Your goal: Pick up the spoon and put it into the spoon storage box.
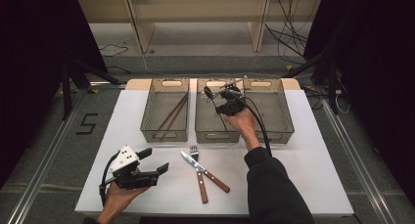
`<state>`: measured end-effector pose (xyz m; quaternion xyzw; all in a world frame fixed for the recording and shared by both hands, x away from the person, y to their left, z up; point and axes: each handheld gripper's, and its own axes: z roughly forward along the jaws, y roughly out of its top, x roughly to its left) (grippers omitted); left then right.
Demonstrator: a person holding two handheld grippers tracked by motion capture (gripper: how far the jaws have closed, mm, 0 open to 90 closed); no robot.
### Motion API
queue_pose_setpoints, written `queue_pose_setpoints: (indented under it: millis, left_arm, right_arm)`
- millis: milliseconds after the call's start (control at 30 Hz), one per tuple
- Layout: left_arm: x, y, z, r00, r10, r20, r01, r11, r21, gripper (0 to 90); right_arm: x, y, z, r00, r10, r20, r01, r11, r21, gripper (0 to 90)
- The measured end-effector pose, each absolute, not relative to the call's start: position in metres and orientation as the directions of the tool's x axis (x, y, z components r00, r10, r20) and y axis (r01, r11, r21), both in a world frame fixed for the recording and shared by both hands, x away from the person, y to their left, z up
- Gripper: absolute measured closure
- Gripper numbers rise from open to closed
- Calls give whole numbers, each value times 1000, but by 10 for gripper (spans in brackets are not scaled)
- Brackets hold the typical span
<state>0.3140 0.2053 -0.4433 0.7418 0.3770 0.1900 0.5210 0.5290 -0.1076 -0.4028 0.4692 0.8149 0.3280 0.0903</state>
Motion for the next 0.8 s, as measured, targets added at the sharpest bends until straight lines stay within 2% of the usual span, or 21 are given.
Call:
queue_pose_setpoints:
  millis: [367,633,733,800]
  left_arm:
    - [314,205,-443,642,758,-111,362,-173,916,179]
    - [314,205,-444,640,760,-113,364,-170,916,177]
    - [314,206,-443,639,761,-113,364,-169,916,177]
    - [314,206,-444,638,761,-114,364,-168,916,176]
  right_arm:
    - [524,-113,-394,-565,799,204,694,327,642,685]
    - [504,-119,-382,-629,752,198,636,350,688,552]
    - [496,-121,-377,-638,746,191,622,353,699,462]
    - [490,-123,-375,-645,742,180,613,363,702,434]
